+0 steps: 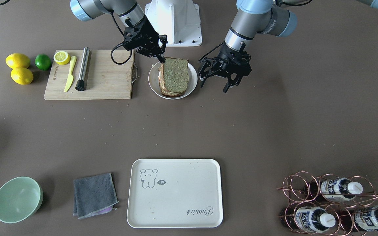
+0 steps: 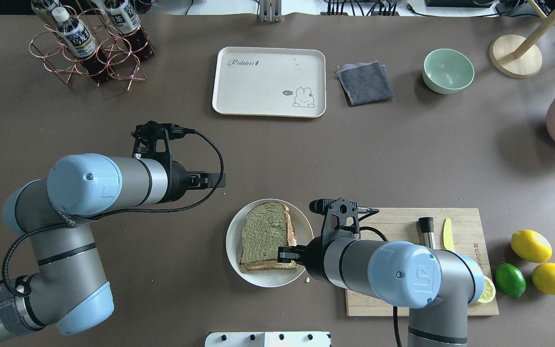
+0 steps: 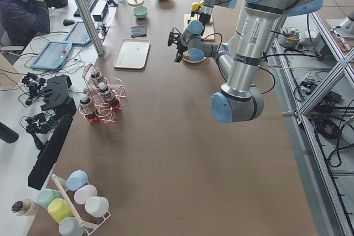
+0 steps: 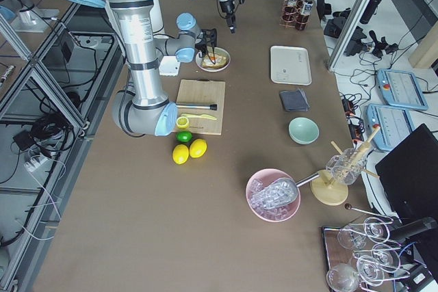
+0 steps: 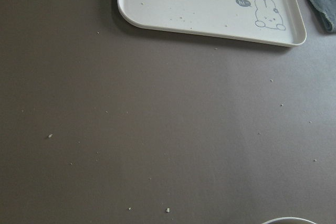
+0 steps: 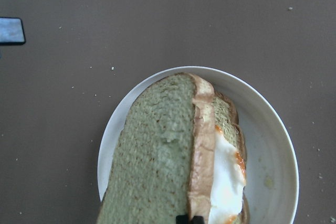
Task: Make sandwich and place on tray
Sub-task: 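Carry the bread slice over the plate and lay it on the egg toast, then open the right gripper and release the bread onto the sandwich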
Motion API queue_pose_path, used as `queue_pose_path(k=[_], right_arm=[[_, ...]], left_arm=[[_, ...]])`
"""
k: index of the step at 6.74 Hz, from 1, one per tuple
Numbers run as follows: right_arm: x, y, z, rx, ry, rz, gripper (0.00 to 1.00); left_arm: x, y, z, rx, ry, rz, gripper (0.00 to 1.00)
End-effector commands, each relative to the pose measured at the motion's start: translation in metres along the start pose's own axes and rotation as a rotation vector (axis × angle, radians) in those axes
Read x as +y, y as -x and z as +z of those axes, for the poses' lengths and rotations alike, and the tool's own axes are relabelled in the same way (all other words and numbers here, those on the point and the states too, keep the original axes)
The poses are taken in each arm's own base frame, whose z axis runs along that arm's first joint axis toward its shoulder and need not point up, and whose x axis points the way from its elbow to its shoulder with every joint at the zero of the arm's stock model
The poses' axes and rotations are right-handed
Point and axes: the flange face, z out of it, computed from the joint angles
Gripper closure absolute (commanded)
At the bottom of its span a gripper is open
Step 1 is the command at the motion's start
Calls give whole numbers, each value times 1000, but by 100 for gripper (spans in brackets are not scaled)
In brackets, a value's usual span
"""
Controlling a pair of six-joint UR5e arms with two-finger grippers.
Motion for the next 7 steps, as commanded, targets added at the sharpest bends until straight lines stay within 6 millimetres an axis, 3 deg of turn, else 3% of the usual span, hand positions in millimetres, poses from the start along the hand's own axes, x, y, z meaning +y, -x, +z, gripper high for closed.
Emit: queue_pose_path(k=[1, 2, 4, 5, 6, 7], right_arm=[[13, -9, 6, 21, 8, -12, 100], [18, -20, 13, 44, 1, -18, 100], [31, -20, 17, 47, -4, -28, 100], [34, -20, 18, 48, -10, -32, 4], [36, -24, 19, 57, -42, -39, 0], [21, -24, 13, 51, -61, -28, 0]], left_arm=[[1, 0, 1, -1, 0, 0, 1], [2, -2, 1, 1, 2, 0, 1], [3, -2, 1, 1, 2, -1, 1], [3, -2, 2, -1, 3, -1, 1], [3, -2, 2, -1, 3, 0, 1], [4, -2, 3, 0, 5, 0, 1]])
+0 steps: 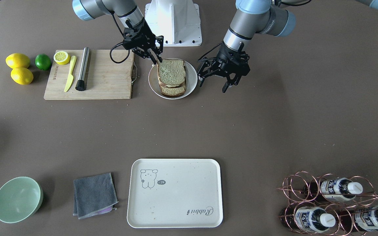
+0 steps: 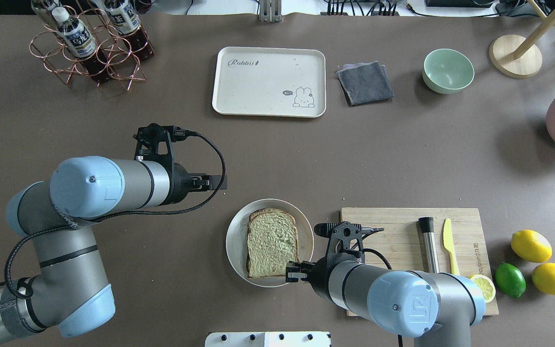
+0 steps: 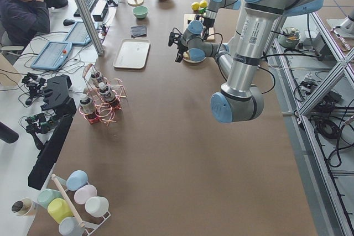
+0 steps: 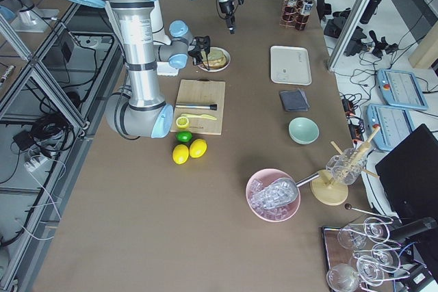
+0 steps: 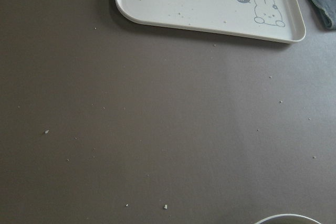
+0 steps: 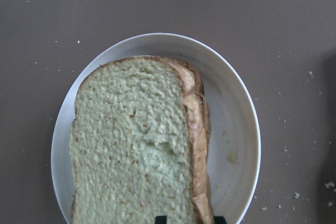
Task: Make sandwich and place on tray
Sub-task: 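Open the right gripper and release the bread onto the sandwich, then withdraw the right arm away while the left gripper moves toward the plate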
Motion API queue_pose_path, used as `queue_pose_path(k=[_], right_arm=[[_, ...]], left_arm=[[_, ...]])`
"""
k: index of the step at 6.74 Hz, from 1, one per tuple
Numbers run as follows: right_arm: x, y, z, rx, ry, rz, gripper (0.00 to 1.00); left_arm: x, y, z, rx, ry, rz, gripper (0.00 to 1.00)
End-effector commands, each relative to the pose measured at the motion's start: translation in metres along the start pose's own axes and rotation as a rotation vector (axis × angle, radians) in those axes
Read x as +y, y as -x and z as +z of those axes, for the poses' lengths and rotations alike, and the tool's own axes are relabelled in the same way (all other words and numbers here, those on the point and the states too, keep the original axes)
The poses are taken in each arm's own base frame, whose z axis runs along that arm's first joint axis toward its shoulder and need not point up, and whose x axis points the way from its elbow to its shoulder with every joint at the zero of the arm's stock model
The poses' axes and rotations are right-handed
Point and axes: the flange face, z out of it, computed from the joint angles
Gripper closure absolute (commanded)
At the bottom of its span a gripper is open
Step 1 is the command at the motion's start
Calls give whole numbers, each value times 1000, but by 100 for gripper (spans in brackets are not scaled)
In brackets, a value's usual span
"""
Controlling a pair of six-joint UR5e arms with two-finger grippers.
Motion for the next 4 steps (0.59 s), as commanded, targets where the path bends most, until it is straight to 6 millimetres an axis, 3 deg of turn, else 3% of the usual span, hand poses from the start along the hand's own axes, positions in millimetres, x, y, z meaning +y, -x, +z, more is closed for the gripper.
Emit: queue_pose_path(k=[1, 2, 3, 4], right_arm=[[-32, -13, -4, 19, -58, 20, 0], [-73, -37, -12, 52, -66, 53, 0], [-131, -73, -28, 88, -32, 98, 0], [-176, -100, -44, 160, -12, 32, 0]], left_arm=[[1, 1, 0, 0, 2, 1, 1], [3, 1, 5, -3, 3, -2, 1], [13, -2, 8, -1, 16, -17, 1], [22, -5, 10, 0, 32, -46, 1]])
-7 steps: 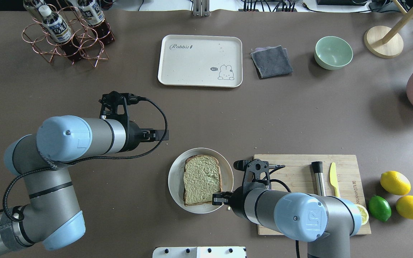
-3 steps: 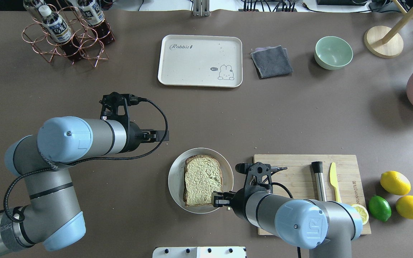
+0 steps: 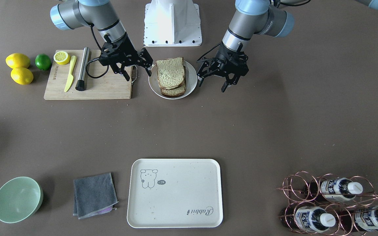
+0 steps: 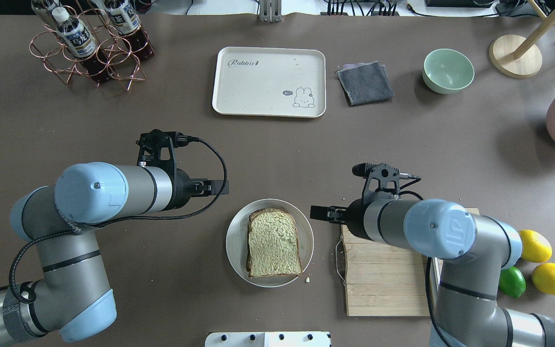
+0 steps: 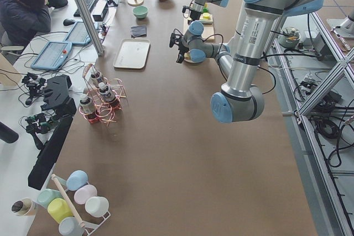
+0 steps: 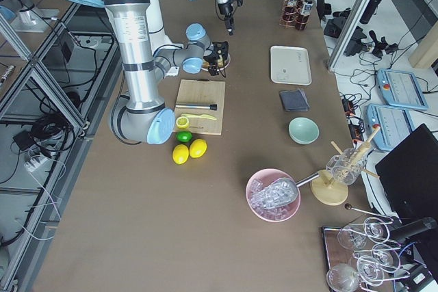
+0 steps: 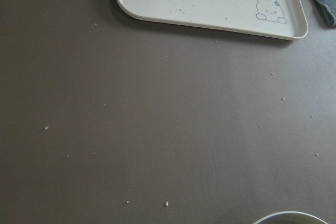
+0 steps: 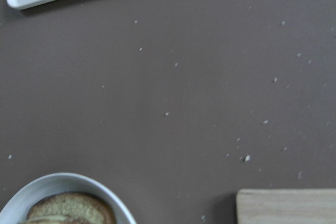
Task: Make sandwich and place on tray
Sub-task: 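Withdraw the right arm away while the left gripper moves toward the plate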
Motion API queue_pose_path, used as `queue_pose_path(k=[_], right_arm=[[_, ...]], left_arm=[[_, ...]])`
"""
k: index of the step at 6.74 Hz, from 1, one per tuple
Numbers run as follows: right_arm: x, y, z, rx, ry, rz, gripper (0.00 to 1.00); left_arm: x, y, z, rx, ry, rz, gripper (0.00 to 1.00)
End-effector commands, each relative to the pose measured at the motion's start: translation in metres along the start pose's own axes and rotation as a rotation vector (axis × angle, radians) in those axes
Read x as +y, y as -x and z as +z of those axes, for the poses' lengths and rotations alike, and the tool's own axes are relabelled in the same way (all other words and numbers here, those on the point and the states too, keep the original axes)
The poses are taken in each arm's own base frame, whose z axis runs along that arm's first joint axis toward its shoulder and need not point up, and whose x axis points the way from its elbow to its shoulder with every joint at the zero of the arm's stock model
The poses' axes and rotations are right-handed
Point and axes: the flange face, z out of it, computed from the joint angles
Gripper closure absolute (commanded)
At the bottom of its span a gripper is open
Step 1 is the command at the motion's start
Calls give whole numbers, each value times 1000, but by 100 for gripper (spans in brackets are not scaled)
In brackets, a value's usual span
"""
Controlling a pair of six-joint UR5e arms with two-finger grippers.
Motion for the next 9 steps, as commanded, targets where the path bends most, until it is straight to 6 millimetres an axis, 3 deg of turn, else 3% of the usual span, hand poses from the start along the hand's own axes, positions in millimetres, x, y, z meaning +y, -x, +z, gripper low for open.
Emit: queue_pose_path(k=[1, 3, 4, 6, 7, 9], right_arm=[[-99, -57, -30, 154, 34, -87, 0], [-172, -112, -76, 268, 58, -183, 0], [-190, -152, -93, 304, 64, -234, 0], [-220, -248, -148, 324, 101, -300, 0], [-223, -270, -161, 314, 121, -328, 0], [-224, -278, -166, 316, 118, -317, 0]], left_arm=[[19, 0, 7, -7, 30, -39, 3], [47, 2, 15, -19, 70, -79, 7], [59, -2, 18, -17, 91, -75, 15], [76, -6, 30, -20, 120, -62, 57], [85, -8, 35, -24, 134, -56, 58], [88, -6, 45, -13, 135, -55, 58]])
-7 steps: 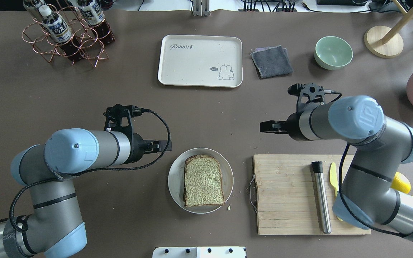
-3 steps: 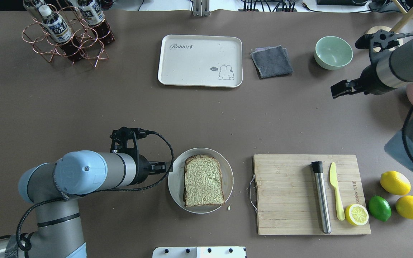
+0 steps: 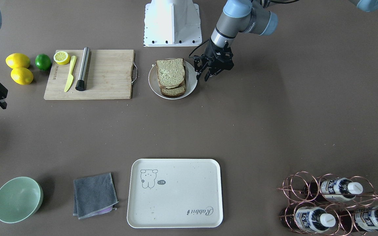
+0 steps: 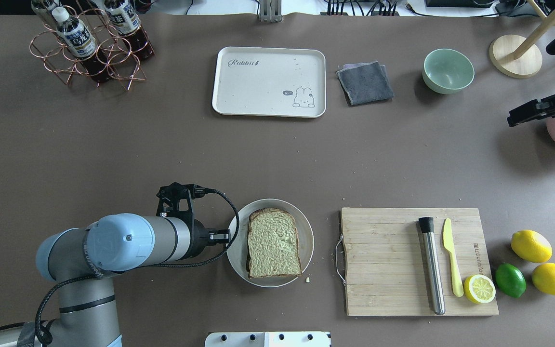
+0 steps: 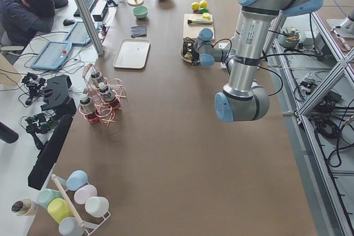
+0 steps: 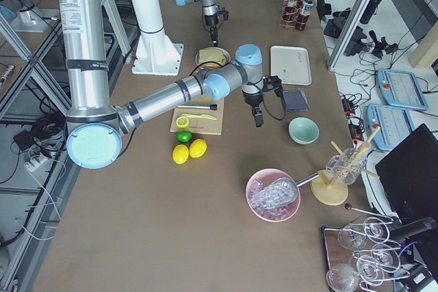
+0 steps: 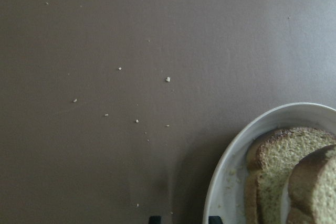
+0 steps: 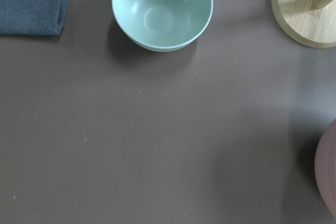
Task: Make sandwich and place on tray
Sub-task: 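Grasp the rim of the white plate with the left gripper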
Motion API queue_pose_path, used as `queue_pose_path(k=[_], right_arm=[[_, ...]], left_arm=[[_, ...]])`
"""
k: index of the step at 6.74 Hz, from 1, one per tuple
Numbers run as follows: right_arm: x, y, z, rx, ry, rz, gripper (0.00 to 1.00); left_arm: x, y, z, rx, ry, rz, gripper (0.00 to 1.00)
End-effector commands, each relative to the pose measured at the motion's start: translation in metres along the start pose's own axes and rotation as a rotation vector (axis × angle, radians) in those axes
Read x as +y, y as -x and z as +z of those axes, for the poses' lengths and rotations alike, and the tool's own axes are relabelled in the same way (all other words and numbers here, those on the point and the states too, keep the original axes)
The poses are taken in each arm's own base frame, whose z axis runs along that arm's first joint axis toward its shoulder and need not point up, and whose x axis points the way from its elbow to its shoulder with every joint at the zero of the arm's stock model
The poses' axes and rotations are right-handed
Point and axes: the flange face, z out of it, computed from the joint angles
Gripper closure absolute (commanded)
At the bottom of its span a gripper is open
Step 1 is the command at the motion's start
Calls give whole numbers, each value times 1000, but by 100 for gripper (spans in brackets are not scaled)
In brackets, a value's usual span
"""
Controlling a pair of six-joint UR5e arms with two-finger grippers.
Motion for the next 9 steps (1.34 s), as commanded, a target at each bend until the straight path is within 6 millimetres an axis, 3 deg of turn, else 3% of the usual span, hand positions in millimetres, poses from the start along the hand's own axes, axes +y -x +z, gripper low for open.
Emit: queue_pose_path(k=[1, 4, 6, 8, 9], right_arm=[[1, -7, -1, 0, 1, -1, 0], [1, -8, -1, 1, 1, 1, 0], [2, -9, 0, 1, 5, 2, 0], [2, -10, 1, 3, 6, 4, 0], [2, -11, 1, 3, 6, 3, 0]], left_arm=[[1, -4, 12, 14, 2, 2, 58], [-1, -11, 13, 22, 0, 3, 58], [8, -10, 20, 13, 13, 8, 70], [8, -14, 19, 21, 15, 9, 100], [8, -18, 17, 30, 13, 11, 100]])
